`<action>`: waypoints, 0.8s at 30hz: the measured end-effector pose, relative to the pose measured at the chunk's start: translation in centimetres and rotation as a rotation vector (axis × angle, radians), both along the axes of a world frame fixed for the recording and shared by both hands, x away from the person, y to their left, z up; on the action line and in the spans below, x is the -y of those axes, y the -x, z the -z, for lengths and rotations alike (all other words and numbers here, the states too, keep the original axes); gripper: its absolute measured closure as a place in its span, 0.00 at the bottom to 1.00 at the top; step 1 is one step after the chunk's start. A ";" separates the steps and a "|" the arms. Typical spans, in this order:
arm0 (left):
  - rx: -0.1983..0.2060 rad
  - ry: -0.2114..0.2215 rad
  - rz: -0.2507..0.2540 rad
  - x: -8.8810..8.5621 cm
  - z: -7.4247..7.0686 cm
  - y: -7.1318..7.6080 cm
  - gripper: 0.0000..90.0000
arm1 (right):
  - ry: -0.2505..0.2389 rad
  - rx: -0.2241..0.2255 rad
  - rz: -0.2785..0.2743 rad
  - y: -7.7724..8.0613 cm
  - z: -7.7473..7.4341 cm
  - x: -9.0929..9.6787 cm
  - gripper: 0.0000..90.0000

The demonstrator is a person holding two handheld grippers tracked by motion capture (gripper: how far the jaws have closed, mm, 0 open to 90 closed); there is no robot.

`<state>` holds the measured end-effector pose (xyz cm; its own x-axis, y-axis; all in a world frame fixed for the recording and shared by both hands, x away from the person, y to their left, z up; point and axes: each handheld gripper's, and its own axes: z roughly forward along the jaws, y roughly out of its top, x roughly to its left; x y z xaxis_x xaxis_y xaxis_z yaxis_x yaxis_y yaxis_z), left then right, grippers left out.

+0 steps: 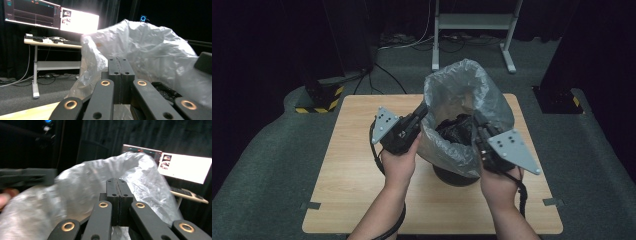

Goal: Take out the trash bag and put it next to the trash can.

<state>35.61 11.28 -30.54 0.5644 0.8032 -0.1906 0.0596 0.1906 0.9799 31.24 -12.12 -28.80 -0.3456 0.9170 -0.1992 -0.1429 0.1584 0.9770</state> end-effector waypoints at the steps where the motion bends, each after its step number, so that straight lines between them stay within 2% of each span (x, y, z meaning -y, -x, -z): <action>1: 0.000 -0.007 0.002 -0.1 0.0 0.0 1.00 | 0.015 -0.003 -0.011 0.1 0.1 -0.7 1.00; 7: -0.009 -0.005 0.029 -0.2 0.3 0.1 1.00 | 0.109 -0.039 -0.080 0.3 0.9 -4.0 1.00; 12: -0.013 -0.012 0.060 -0.1 0.8 0.2 1.00 | 0.169 -0.074 -0.104 0.1 2.1 -5.7 1.00; 18: -0.025 -0.010 0.085 -0.1 1.3 0.2 1.00 | 0.203 -0.083 -0.116 -0.1 3.2 -6.8 1.00; 24: -0.043 -0.018 0.097 -0.2 1.3 0.2 0.97 | 0.229 -0.065 -0.115 -0.1 4.1 -7.2 1.00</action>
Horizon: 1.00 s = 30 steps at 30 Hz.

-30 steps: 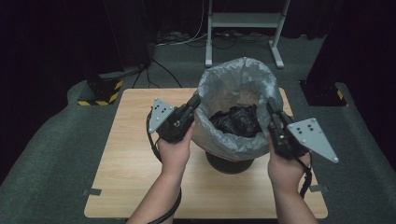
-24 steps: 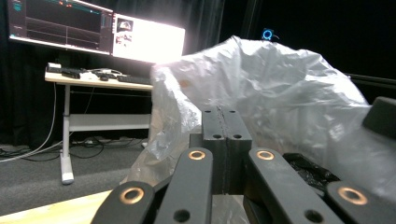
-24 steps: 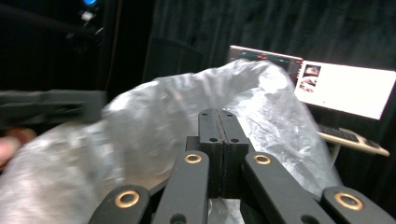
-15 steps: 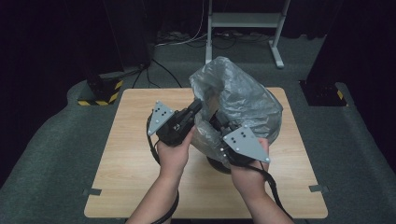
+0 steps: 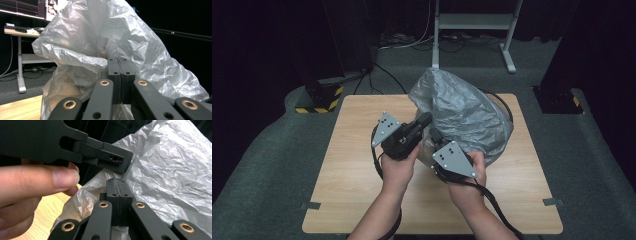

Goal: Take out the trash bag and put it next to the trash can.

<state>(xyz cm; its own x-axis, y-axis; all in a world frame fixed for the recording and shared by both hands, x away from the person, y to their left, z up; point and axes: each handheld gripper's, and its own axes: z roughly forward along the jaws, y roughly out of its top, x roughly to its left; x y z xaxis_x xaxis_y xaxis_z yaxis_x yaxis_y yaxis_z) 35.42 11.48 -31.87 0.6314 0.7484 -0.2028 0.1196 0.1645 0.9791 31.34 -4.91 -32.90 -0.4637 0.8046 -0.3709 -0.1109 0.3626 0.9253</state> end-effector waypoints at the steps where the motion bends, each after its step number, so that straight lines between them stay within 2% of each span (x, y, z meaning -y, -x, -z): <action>1: -0.001 0.004 -0.002 -0.1 0.0 0.1 0.95 | -0.001 0.001 0.000 0.0 0.1 0.0 1.00; 4: 0.015 0.030 -0.033 -0.9 -0.2 0.7 0.79 | 0.000 0.005 -0.004 0.0 0.1 0.0 1.00; 7: 0.024 0.069 -0.084 -1.9 -0.2 1.3 0.53 | 0.009 0.014 -0.005 0.0 0.3 0.0 1.00; 9: -0.008 0.078 -0.109 -2.3 -0.1 1.1 0.30 | 0.009 0.017 -0.006 0.0 0.3 0.0 1.00; 11: -0.047 0.096 -0.085 -2.6 0.3 0.7 0.23 | 0.007 0.016 -0.010 0.0 0.3 0.0 1.00; 14: -0.108 0.121 -0.021 -2.2 0.5 -0.3 0.23 | 0.006 0.019 -0.018 0.0 0.5 0.0 1.00; 15: -0.108 0.121 -0.021 -2.2 0.5 -0.3 0.24 | 0.006 0.019 -0.018 0.0 0.5 0.0 1.00; 16: -0.130 0.106 0.026 -1.6 0.4 -0.8 0.26 | 0.003 0.020 -0.031 0.1 0.6 0.0 1.00; 19: -0.144 0.093 0.066 -0.7 0.2 -1.4 0.31 | 0.006 0.020 -0.043 0.1 0.6 -0.1 1.00; 25: -0.166 0.057 0.088 0.2 -0.3 -1.7 0.49 | -0.001 0.018 -0.053 0.0 0.7 0.2 1.00; 30: -0.199 0.075 0.105 0.0 0.1 -2.2 0.63 | 0.003 0.021 -0.056 0.1 0.8 0.2 1.00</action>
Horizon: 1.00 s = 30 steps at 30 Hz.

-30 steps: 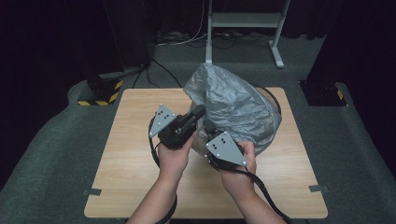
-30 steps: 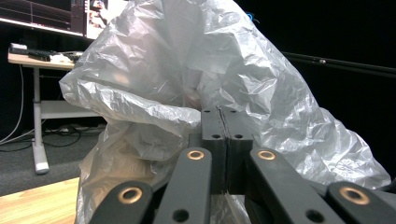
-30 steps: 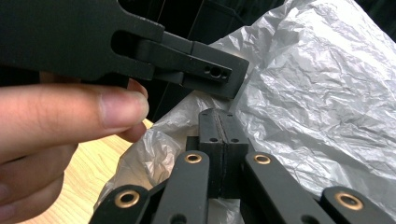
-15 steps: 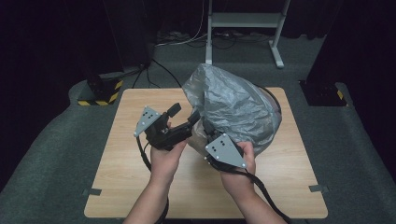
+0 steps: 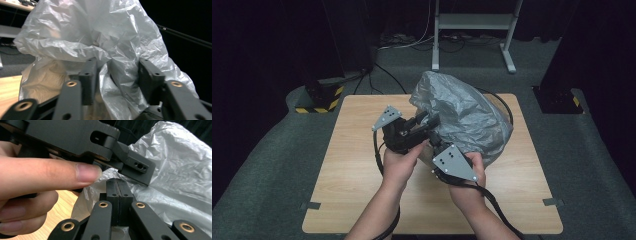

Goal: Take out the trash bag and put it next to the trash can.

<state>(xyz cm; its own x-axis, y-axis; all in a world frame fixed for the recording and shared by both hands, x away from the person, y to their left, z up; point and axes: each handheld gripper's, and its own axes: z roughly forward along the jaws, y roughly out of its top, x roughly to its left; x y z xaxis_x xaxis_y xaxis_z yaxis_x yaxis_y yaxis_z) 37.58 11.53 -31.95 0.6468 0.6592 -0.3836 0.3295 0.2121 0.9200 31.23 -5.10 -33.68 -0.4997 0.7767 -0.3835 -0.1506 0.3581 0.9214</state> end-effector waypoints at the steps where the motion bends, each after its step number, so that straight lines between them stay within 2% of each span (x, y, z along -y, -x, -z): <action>1: -0.001 0.000 -0.001 0.1 0.1 0.0 0.65 | 0.000 -0.001 0.000 0.0 0.0 0.0 1.00; 6: -0.001 -0.003 0.000 0.2 0.3 0.0 0.81 | 0.005 -0.002 0.000 0.1 0.0 0.0 0.99; 9: 0.013 -0.006 0.001 0.2 0.3 0.1 0.90 | 0.004 -0.006 -0.007 0.3 -0.1 0.1 0.95; 13: 0.021 0.006 -0.001 0.1 0.3 0.0 0.93 | -0.023 -0.008 -0.016 0.6 -0.5 0.7 0.87; 16: 0.028 -0.001 -0.008 0.2 0.4 0.1 0.94 | -0.052 -0.010 -0.017 0.8 -1.0 1.5 0.82; 22: 0.051 -0.021 -0.026 0.5 0.2 0.2 0.96 | -0.129 -0.006 -0.001 1.2 -2.6 4.2 0.77; 28: 0.066 -0.046 -0.036 0.6 0.1 0.2 0.96 | -0.171 -0.011 0.067 1.1 -3.9 7.7 0.74; 29: 0.066 -0.046 -0.036 0.6 0.1 0.2 0.96 | -0.171 -0.011 0.067 1.1 -3.9 7.7 0.74; 30: 0.070 -0.054 -0.038 0.6 0.1 0.3 0.96 | -0.180 -0.017 0.093 0.9 -4.0 9.1 0.73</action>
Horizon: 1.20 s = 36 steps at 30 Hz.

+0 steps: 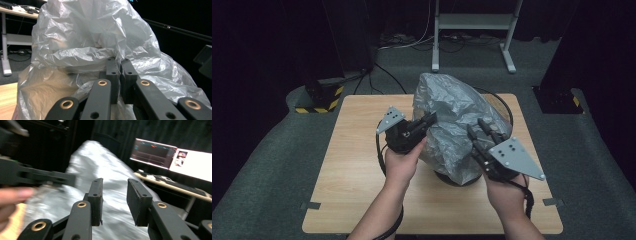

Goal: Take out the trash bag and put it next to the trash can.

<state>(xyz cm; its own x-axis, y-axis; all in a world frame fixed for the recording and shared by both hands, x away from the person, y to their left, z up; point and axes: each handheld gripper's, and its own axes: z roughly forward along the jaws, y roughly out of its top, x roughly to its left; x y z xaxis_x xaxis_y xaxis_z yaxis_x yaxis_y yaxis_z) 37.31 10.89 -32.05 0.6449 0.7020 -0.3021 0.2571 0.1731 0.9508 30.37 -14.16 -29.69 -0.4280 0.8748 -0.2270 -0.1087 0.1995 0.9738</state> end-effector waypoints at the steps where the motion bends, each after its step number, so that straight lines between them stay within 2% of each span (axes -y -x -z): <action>1: 0.000 0.000 0.000 0.0 0.0 0.0 0.96 | 0.000 0.000 0.000 0.0 0.0 0.0 0.73; 2: -0.001 0.000 0.001 -0.1 0.0 0.0 0.96 | -0.002 -0.012 0.028 -0.2 0.0 1.4 0.73; 8: 0.011 -0.014 -0.007 -0.1 -0.3 0.1 0.97 | -0.010 -0.046 0.117 -0.5 0.6 6.1 0.69; 15: 0.040 -0.027 -0.012 0.3 -0.8 0.4 0.97 | 0.001 -0.118 0.222 -1.1 3.6 10.5 0.62; 17: 0.065 -0.038 -0.019 0.4 -0.9 0.5 0.97 | 0.006 -0.132 0.240 -1.4 4.7 11.3 0.59; 20: 0.064 -0.037 -0.022 0.5 -0.9 0.5 0.97 | 0.017 -0.185 0.261 -2.2 6.4 12.4 0.56; 21: 0.064 -0.037 -0.022 0.5 -0.9 0.5 0.97 | 0.017 -0.185 0.261 -2.2 6.4 12.4 0.56; 24: 0.065 -0.031 -0.024 0.5 -1.1 0.4 0.97 | 0.013 -0.250 0.274 -3.1 8.7 13.7 0.51; 25: 0.065 -0.031 -0.024 0.5 -1.1 0.4 0.97 | 0.013 -0.250 0.274 -3.1 8.7 13.7 0.51; 26: 0.079 -0.027 -0.026 0.4 -1.3 0.5 0.97 | 0.011 -0.286 0.276 -3.6 9.8 14.2 0.47; 29: 0.106 -0.022 -0.022 0.5 -1.9 0.7 0.97 | -0.002 -0.338 0.280 -4.3 11.6 14.9 0.43; 31: 0.119 -0.021 -0.022 0.6 -2.1 0.7 0.97 | 0.002 -0.349 0.283 -4.6 12.1 15.1 0.41; 32: 0.143 -0.016 -0.025 0.7 -2.6 0.9 0.97 | 0.001 -0.384 0.285 -5.0 13.2 15.3 0.38; 35: 0.176 -0.014 -0.027 0.8 -3.2 0.9 0.97 | 0.001 -0.420 0.282 -5.5 14.3 15.6 0.33; 36: 0.176 -0.014 -0.027 0.8 -3.2 0.9 0.97 | 0.001 -0.420 0.282 -5.5 14.3 15.6 0.33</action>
